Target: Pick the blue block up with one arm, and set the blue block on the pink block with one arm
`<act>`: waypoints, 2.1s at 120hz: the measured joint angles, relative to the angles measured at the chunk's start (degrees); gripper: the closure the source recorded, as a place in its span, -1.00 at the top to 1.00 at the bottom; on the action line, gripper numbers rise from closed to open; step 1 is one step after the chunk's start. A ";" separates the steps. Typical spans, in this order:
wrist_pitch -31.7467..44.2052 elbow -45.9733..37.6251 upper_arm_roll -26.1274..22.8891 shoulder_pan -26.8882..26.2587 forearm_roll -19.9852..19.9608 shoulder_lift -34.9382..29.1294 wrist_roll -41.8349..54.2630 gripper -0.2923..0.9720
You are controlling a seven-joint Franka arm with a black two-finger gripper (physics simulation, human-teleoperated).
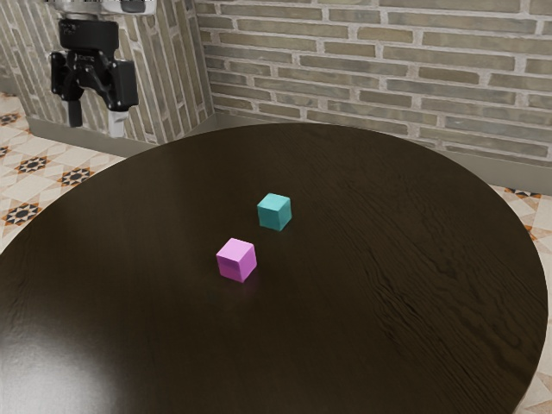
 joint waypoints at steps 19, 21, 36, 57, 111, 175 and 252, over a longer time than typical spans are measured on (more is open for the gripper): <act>12.27 -0.40 0.78 -0.60 0.02 7.73 -1.38 0.53; 13.62 -0.33 0.79 -0.03 0.03 9.24 -1.60 0.53; 24.92 -0.10 0.64 2.56 0.99 18.84 -3.08 0.54; 38.54 0.09 0.44 2.69 2.35 26.56 -4.64 0.54; 60.37 8.57 -1.29 2.97 2.86 45.24 -5.92 0.54; 76.04 18.59 -5.33 5.21 7.49 59.79 -4.91 0.54; 82.18 20.20 -5.38 5.22 8.09 63.43 -3.53 0.18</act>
